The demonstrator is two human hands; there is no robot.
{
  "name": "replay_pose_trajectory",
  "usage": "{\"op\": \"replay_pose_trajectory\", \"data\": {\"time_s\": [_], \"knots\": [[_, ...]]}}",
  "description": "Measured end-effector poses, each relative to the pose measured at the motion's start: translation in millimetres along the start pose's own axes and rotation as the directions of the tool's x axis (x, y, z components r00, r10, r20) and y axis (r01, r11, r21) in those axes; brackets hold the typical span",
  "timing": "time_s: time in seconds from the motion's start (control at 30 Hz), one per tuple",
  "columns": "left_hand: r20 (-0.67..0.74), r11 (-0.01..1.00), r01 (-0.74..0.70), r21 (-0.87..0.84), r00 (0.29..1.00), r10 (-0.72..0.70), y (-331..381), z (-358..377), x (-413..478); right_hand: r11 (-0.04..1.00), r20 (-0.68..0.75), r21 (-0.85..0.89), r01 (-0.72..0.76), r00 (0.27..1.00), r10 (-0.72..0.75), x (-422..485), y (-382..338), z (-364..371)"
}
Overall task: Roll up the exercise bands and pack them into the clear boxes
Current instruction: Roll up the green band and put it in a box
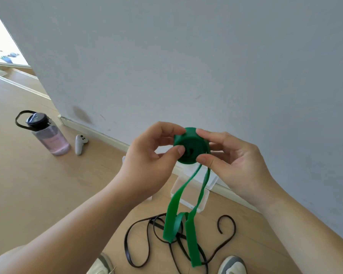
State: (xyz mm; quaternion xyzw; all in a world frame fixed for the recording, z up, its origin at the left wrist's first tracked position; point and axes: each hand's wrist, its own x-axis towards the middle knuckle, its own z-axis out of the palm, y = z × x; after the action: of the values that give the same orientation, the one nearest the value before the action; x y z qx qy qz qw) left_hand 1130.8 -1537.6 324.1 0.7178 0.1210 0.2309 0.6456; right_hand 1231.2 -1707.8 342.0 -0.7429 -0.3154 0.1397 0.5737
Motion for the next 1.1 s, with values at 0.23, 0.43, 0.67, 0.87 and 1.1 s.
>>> {"op": "replay_pose_trajectory", "data": {"time_s": [0.23, 0.43, 0.67, 0.87, 1.1], "knots": [[0.038, 0.999, 0.016, -0.033, 0.999, -0.015, -4.3, 6.7, -2.7, 0.997, -0.120, -0.001, 0.083, 0.989, -0.083, -0.8, 0.1, 0.1], [0.117, 0.920, -0.147, 0.363, 0.987, 0.111, -5.8, 5.5, -4.4, 0.904, 0.067, -0.343, 0.254, 0.967, -0.246, 1.9, 5.5, 2.3], [0.068, 0.972, -0.023, 0.236, 0.998, 0.008, -2.0, 3.0, -2.6, 0.995, -0.044, -0.071, 0.074, 0.996, -0.078, 5.2, 4.8, -0.5], [-0.021, 0.938, 0.141, -0.315, 0.988, -0.155, 1.4, 0.4, 2.0, 0.984, -0.090, 0.179, 0.015, 0.996, 0.001, 8.0, 4.9, -3.8], [0.075, 0.949, 0.218, -0.229, 0.976, -0.206, -1.2, 5.0, -1.7, 0.991, -0.087, 0.112, 0.074, 0.994, -0.065, 7.3, 4.3, -3.4]]}}
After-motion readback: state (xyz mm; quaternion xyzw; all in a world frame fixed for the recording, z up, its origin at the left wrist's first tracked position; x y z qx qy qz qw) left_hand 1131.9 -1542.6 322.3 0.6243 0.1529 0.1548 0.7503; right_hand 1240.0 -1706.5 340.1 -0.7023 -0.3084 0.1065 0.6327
